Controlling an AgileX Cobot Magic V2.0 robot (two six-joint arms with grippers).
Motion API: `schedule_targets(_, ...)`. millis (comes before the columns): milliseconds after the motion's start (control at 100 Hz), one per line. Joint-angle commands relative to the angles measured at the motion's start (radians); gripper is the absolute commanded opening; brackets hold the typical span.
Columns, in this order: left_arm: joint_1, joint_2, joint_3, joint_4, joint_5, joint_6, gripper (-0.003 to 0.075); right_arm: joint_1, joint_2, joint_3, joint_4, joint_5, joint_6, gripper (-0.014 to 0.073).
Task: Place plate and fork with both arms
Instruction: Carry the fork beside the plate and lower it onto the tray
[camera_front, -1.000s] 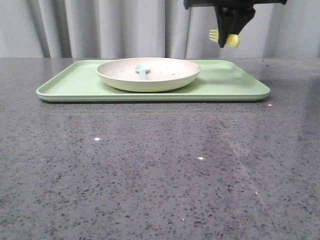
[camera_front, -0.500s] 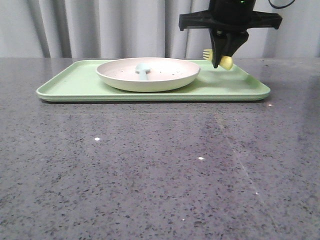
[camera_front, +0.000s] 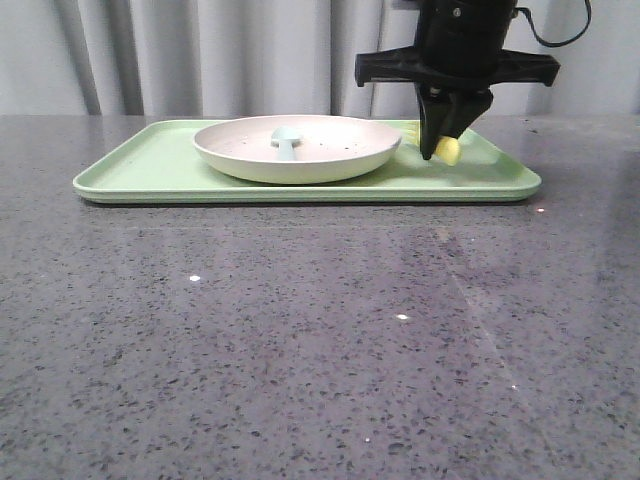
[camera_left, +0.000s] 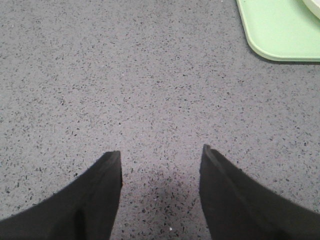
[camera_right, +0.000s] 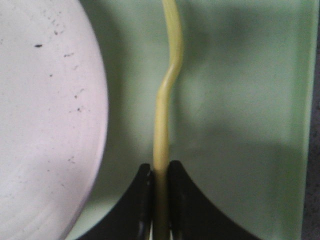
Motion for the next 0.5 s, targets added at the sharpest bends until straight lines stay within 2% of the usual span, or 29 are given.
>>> schedule_targets(0,0.001,0.002,-0.028,-0.013,-0.065,-0.007,0.0356,-0.007,-0.071,-0.018,-0.01,-0.038,-0.011,-0.0039)
schedule_targets(490,0.001,0.002,-0.028,-0.013,-0.065,-0.007,0.0356,-0.007,-0.071,-0.018,-0.012,-0.022,-0.011,-0.0035)
